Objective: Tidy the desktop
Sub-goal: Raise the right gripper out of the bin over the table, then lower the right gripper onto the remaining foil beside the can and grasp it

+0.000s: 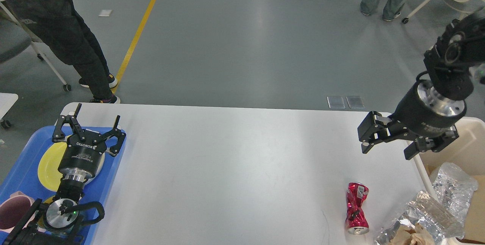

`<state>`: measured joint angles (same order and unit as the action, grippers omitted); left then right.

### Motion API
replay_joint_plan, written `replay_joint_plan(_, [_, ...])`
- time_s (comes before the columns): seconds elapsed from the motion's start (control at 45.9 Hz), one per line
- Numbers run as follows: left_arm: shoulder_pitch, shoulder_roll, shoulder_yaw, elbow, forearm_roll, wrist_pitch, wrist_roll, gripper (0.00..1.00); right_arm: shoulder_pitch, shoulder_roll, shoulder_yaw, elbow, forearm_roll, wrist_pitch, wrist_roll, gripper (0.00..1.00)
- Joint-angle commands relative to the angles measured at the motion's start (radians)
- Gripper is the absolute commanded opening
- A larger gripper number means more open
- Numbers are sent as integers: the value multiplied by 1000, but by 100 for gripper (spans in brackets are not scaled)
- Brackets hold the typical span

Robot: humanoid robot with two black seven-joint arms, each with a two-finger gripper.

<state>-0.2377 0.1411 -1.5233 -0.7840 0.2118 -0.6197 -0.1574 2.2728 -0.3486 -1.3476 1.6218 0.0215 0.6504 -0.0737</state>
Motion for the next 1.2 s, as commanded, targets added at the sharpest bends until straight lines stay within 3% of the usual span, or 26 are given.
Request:
replay_joint_plan(0.0, [0, 0, 0, 0, 0, 0, -1, 96, -188, -56, -8, -49, 78, -133, -5, 88])
replay_joint_plan(0.174, [0, 0, 0, 0, 1, 0, -1, 96, -508, -148, 16, -207, 95, -271, -5, 88])
replay_joint_plan(0.327, [0, 0, 0, 0, 0, 0, -1, 96, -734, -200, 114, -364, 97, -311, -5, 88])
replay_joint_plan(0.676, [0, 0, 0, 0, 0, 0, -1, 96, -1027, -153, 240, -574, 140, -351, -5, 87])
replay_joint_plan(0.85, [0, 0, 0, 0, 0, 0, -1, 96, -1079, -150, 252, -642, 140, -357, -5, 86])
replay_joint_plan(0.894, [0, 0, 0, 0, 0, 0, -1, 96, -1084, -148, 255, -640, 140, -357, -5, 78])
replay_joint_plan(0.937, [0, 0, 0, 0, 0, 0, -1, 96, -1089, -142, 263, -635, 140, -351, -5, 54])
replay_joint_plan(0.981, [0, 0, 0, 0, 0, 0, -1, 96, -1098, -135, 265, -637, 140, -351, -5, 42])
replay_joint_plan(1.09, [0, 0, 0, 0, 0, 0, -1, 96, -1104, -130, 272, -638, 140, -351, -6, 32])
replay_joint_plan(1.177, [0, 0, 0, 0, 0, 0, -1, 96, -1107, -128, 297, -640, 140, -351, -8, 30])
